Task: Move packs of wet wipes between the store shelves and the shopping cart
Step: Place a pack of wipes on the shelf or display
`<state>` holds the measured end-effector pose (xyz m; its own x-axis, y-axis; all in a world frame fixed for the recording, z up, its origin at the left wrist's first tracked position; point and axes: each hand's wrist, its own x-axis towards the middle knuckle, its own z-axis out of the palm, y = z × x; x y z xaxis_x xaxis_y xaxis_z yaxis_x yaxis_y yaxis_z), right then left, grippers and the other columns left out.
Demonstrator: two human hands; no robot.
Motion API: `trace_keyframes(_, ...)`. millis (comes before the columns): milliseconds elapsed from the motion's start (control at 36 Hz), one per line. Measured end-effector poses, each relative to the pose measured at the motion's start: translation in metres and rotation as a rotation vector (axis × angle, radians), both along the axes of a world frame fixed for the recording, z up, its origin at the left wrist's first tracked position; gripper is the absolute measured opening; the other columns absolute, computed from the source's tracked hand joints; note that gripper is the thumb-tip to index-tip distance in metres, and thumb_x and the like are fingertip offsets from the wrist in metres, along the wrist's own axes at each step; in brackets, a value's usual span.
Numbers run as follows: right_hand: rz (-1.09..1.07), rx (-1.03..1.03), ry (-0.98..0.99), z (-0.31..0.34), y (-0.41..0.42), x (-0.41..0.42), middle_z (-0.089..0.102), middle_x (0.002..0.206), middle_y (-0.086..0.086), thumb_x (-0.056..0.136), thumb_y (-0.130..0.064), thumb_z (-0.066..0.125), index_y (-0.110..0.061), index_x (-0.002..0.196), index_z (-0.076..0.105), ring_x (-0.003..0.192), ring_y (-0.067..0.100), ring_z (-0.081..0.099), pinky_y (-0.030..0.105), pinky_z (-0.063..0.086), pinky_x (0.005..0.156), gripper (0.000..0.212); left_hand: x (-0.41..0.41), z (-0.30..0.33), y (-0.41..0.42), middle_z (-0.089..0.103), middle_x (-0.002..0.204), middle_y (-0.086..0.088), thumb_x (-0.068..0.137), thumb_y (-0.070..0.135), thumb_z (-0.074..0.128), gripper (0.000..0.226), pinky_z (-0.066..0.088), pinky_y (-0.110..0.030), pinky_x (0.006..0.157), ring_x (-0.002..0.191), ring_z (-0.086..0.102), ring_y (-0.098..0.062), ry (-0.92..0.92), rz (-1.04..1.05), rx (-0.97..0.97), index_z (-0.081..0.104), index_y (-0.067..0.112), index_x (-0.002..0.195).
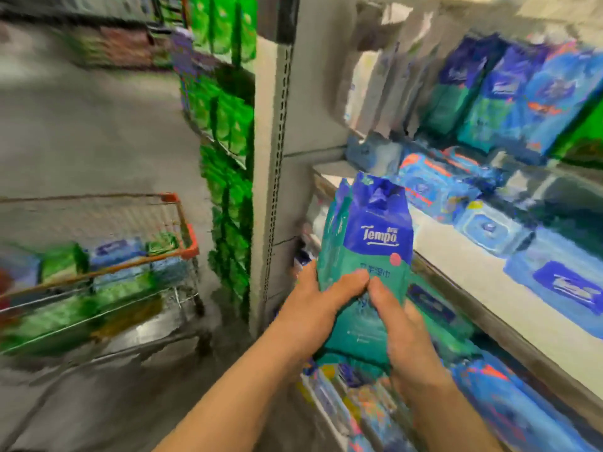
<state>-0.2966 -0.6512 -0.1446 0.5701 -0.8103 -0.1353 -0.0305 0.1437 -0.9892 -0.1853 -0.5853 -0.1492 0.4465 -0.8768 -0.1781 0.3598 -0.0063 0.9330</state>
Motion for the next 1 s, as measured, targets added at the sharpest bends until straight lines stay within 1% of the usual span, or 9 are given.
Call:
trace_keyframes(83,0.11,0.096,0.013,-0.01,0.012,0.058,0.078,0.106,0.0,0.096,-0.035,0.065,-0.014,0.119,0.065,0.1,0.02,0.075,0.045,0.058,0.09,0.031,0.06,-0.011,0.02,0.077,0.109,-0.007,0.048,0.051,0.086,0.082,0.06,-0.046,0.088,0.097,0.076,-0.026,0.089,0.126,0.022,0.058,0.021,0.12)
trace_keyframes(167,0.21,0.221,0.005,-0.02,0.026,0.12,0.078,0.106,0.006,0.097,-0.033,0.065,-0.016,0.119,0.066,0.098,0.026,0.075,0.048,0.059,0.087,0.028,0.113,-0.024,0.044,0.078,0.1,-0.007,0.054,0.037,0.087,0.078,0.061,-0.035,0.068,0.086,0.077,-0.022,0.165,0.209,0.035,0.055,0.014,0.122)
trace_keyframes(278,0.272,0.35,0.055,-0.032,0.043,0.187,0.077,0.106,0.014,0.096,-0.037,0.065,-0.011,0.118,0.066,0.098,0.035,0.074,0.053,0.059,0.085,0.034,0.171,-0.038,0.072,0.076,0.11,-0.016,0.044,0.036,0.092,0.091,0.062,-0.049,0.083,0.095,0.076,-0.032,0.241,0.311,0.068,0.054,0.014,0.123)
trace_keyframes(389,0.327,0.367,0.077,-0.047,0.049,0.245,0.075,0.109,0.017,0.093,-0.037,0.069,-0.008,0.12,0.065,0.096,0.036,0.073,0.052,0.059,0.084,0.04,0.218,-0.051,0.089,0.075,0.11,-0.016,0.039,0.036,0.091,0.091,0.061,-0.042,0.074,0.09,0.076,-0.031,0.272,0.411,0.091,0.054,0.013,0.119)
trace_keyframes(583,0.463,0.457,0.101,-0.07,0.045,0.341,0.075,0.109,0.018,0.095,-0.029,0.068,-0.009,0.12,0.065,0.098,0.038,0.073,0.054,0.059,0.086,0.032,0.297,-0.078,0.098,0.076,0.108,-0.014,0.041,0.039,0.092,0.093,0.061,-0.043,0.077,0.091,0.077,-0.03,0.294,0.575,0.13,0.056,0.012,0.122)
trace_keyframes(667,0.509,0.459,0.123,-0.082,0.04,0.389,0.076,0.108,0.017,0.095,-0.027,0.068,-0.007,0.12,0.065,0.099,0.038,0.073,0.053,0.06,0.085,0.032,0.337,-0.087,0.098,0.077,0.109,-0.012,0.043,0.044,0.092,0.094,0.061,-0.048,0.084,0.094,0.077,-0.03,0.276,0.633,0.17,0.057,0.013,0.125)
trace_keyframes(833,0.62,0.558,0.178,-0.099,0.024,0.474,0.076,0.108,0.016,0.092,-0.028,0.072,-0.011,0.118,0.064,0.098,0.038,0.073,0.053,0.06,0.082,0.032,0.408,-0.097,0.093,0.079,0.102,-0.008,0.06,0.035,0.093,0.073,0.059,-0.042,0.078,0.092,0.077,-0.027,0.31,0.703,0.243,0.059,0.014,0.121)
trace_keyframes(917,0.686,0.543,0.209,-0.111,0.015,0.515,0.075,0.109,0.017,0.093,-0.024,0.071,-0.009,0.122,0.063,0.097,0.037,0.073,0.052,0.06,0.083,0.034,0.439,-0.109,0.089,0.079,0.102,-0.009,0.049,0.043,0.092,0.085,0.06,-0.043,0.079,0.092,0.077,-0.027,0.322,0.752,0.275,0.058,0.013,0.12)
trace_keyframes(1000,0.744,0.509,0.256,-0.121,0.012,0.552,0.075,0.108,0.016,0.093,-0.022,0.071,-0.007,0.122,0.064,0.095,0.036,0.073,0.051,0.06,0.083,0.033,0.466,-0.124,0.091,0.079,0.104,-0.007,0.05,0.042,0.094,0.084,0.06,-0.042,0.082,0.095,0.076,-0.025,0.349,0.789,0.292,0.061,0.015,0.122)
